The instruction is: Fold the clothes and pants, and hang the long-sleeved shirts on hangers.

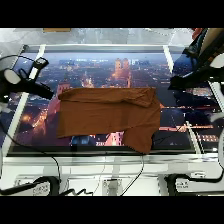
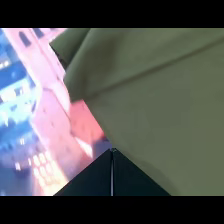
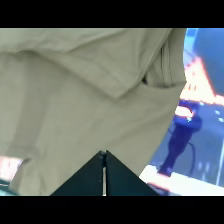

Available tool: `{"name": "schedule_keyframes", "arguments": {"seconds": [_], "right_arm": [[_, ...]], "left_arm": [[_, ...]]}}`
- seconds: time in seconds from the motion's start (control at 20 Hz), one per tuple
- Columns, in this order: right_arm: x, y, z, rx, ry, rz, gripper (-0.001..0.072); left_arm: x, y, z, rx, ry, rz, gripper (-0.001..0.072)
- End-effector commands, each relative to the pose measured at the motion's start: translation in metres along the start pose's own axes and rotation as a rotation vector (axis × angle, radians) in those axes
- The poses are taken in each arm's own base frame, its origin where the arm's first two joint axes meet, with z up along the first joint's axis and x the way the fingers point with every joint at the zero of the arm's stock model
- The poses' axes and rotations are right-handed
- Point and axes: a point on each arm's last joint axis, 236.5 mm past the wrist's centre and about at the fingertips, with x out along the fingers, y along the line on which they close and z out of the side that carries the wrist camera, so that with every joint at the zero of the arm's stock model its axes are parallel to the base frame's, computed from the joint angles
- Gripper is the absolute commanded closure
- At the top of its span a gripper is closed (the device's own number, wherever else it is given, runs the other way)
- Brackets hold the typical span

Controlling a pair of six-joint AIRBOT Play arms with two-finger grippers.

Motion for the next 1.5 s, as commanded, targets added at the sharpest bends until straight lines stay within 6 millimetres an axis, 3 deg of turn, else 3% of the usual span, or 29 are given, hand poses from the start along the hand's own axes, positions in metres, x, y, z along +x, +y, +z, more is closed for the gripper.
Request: {"name": "schedule_keyframes", "arguments": {"seconds": [0.0, 0.15, 0.25, 0.5, 0.65, 0.75, 0.95, 1.15, 1.3, 1.45], "right_arm": [[-0.064, 0.028, -0.022, -0.064, -0.054, -0.028, 0.0701], [-0.084, 0.042, -0.062, -0.122, -0.074, -0.056, 0.07], [-0.077, 0.04, -0.102, -0.108, -0.044, -0.085, 0.07], [-0.027, 0.052, -0.211, -0.045, 0.101, -0.023, 0.0701], [0.01, 0.064, -0.251, 0.018, 0.159, 0.068, 0.0701], [0.035, 0.062, -0.261, 0.066, 0.16, 0.089, 0.0699], [0.065, 0.029, -0.239, 0.164, 0.033, -0.006, 0.0703], [0.1, 0.013, -0.265, 0.254, 0.18, 0.014, 0.0705], [0.113, 0.022, -0.276, 0.272, 0.262, 0.169, 0.0706], [0.12, 0.031, -0.263, 0.377, 0.221, 0.353, 0.0704]], "left_arm": [[-0.057, -0.02, -0.012, -0.1, 0.012, -0.007, 0.0699], [-0.081, -0.027, -0.016, -0.089, -0.02, 0.015, 0.0698], [-0.086, -0.033, -0.025, -0.091, -0.021, 0.017, 0.0698], [-0.068, -0.041, -0.05, -0.106, 0.036, -0.006, 0.0698], [-0.057, -0.043, -0.058, -0.113, 0.055, -0.015, 0.0698], [-0.052, -0.041, -0.058, -0.104, 0.047, -0.01, 0.0698], [-0.051, -0.037, -0.053, -0.103, 0.024, 0.008, 0.0697], [-0.051, -0.033, -0.049, -0.101, 0.007, 0.021, 0.0698], [-0.051, -0.032, -0.048, -0.075, 0.002, 0.026, 0.0698], [-0.051, -0.028, -0.046, -0.066, -0.006, 0.044, 0.0697]]}}
